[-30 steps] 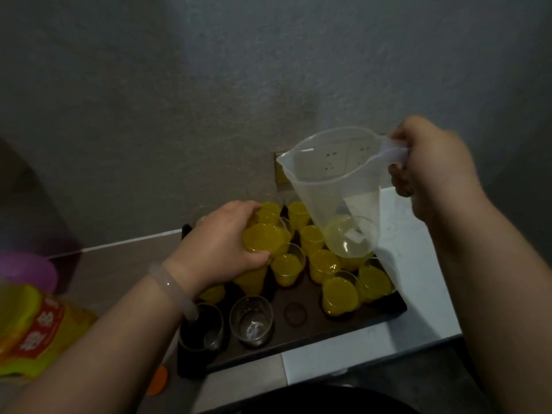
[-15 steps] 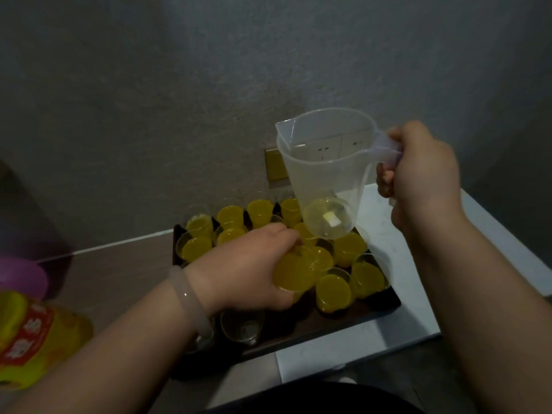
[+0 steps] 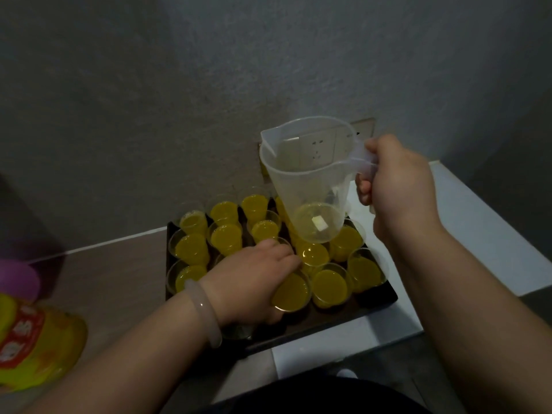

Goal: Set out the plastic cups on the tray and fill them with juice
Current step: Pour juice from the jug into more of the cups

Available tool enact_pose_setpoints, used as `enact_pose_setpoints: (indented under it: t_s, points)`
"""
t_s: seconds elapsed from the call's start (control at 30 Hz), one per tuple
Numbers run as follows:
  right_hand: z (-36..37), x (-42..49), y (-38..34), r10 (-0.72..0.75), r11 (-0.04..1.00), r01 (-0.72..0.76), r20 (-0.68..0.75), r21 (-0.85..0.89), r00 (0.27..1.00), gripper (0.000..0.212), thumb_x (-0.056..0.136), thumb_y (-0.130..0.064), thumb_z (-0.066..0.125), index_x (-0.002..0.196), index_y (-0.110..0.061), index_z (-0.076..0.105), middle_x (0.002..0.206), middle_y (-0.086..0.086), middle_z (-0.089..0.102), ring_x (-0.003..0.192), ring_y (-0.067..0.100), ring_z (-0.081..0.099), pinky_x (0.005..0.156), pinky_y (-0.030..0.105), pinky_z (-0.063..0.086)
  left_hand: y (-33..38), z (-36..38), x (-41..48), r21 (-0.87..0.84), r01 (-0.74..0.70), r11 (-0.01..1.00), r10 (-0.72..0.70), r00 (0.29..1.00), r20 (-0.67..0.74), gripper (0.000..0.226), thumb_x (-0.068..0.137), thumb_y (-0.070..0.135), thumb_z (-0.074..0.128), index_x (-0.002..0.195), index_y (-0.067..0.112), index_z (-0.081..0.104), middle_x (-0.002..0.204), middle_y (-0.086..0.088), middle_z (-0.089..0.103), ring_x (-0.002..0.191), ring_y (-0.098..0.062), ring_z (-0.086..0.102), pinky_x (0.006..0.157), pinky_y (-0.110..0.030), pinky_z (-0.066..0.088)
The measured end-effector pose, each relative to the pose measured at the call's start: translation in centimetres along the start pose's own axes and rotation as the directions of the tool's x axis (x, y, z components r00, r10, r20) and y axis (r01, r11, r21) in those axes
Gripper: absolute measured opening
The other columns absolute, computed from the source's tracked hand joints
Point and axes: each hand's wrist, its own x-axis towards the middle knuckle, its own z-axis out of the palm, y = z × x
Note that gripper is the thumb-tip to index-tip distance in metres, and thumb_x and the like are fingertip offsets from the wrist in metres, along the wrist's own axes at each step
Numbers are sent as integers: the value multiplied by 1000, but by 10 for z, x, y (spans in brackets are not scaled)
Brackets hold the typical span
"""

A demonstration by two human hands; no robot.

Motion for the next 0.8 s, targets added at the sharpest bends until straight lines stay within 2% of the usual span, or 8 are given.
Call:
enact_pose_setpoints:
  t_s: [0.2, 0.6, 0.8]
  points:
    - [2, -3, 3, -11, 1000, 11, 33, -3, 999, 39, 92, -26, 45, 56, -19, 57, 48, -4, 49, 49, 10, 43, 52, 32, 34, -2, 16, 2, 70, 5, 998, -4, 1000, -4, 78, 76, 51, 69, 141, 27, 34, 143, 5, 31, 129, -14, 26, 100, -26, 36]
    - [-1, -9, 5, -26, 1000, 26, 39, 1, 999, 44, 93, -25, 45, 51, -18, 55, 45, -4, 48, 44, 8, 42, 48, 29, 34, -3, 27, 4, 93, 36, 995, -39, 999, 31, 76, 75, 53, 68, 140, 27, 37, 149, 1, 22, 136, -19, 16, 110, -33, 31]
    - [0, -15, 11, -41, 999, 43, 58, -29, 997, 40, 94, -26, 44, 59, -15, 57, 47, -2, 48, 45, 9, 43, 46, 28, 34, 0, 28, 1, 67, 55, 996, -57, 998, 29, 75, 78, 54, 66, 142, 29, 34, 151, 3, 18, 138, -17, 13, 109, -31, 28]
